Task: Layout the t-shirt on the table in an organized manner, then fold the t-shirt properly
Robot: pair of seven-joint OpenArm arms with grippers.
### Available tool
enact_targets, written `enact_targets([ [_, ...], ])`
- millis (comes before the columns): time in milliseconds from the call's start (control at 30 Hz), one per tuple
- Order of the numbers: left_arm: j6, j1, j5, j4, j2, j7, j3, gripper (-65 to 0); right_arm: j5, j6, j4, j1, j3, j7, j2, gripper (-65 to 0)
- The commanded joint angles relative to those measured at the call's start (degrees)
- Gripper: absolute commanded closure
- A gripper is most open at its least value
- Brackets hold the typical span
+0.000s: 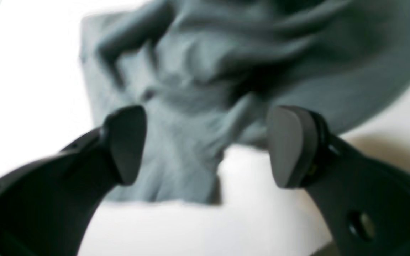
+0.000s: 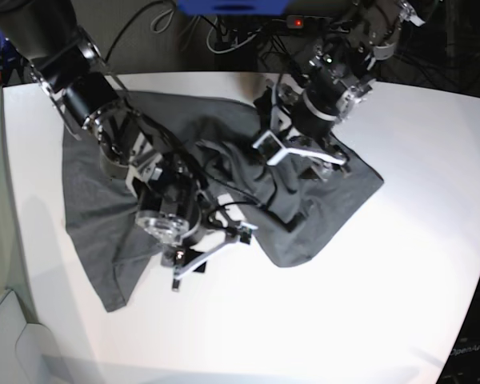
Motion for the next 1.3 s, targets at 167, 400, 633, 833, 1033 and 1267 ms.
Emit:
enact_targets([
  [167, 0.19, 1.3, -0.06, 0.98, -0.52, -1.06, -7.61, -29.4, -0.41, -0.25, 0.82, -0.8, 0.06, 0.14, -0.12, -30.7],
  [400, 0.19, 4.02, -0.06, 0.98, -0.6, -1.15, -11.91, -22.8, -0.41, -0.25, 2.4, -2.82, -0.03, -0.13, 0.23, -32.9],
  [633, -0.95, 4.9, -0.14, 0.98, -2.1, -1.24, -18.42, -22.9, -0.41, -0.25, 6.53, -6.43, -0.03, -0.13, 0.23, -32.9],
  [833, -8.25, 4.2, -5.24, 0.45, -2.45, -1.24, -27.83, -22.9, -0.41, -0.25, 9.87, -8.01, -0.03, -2.24, 0.32, -32.9],
  [1033, -10.18, 2.88, -8.67, 0.45, -2.71, -1.24, -32.05, -22.9, -0.41, -0.25, 13.3, -8.54, -0.21, -6.81, 0.23, -33.0],
  [1267, -10.18, 2.88, -8.85, 0.45, -2.45, -1.24, -31.96, -22.9, -0.41, -0.25, 13.22, -12.06, -2.85, -6.63, 0.23, -33.0],
])
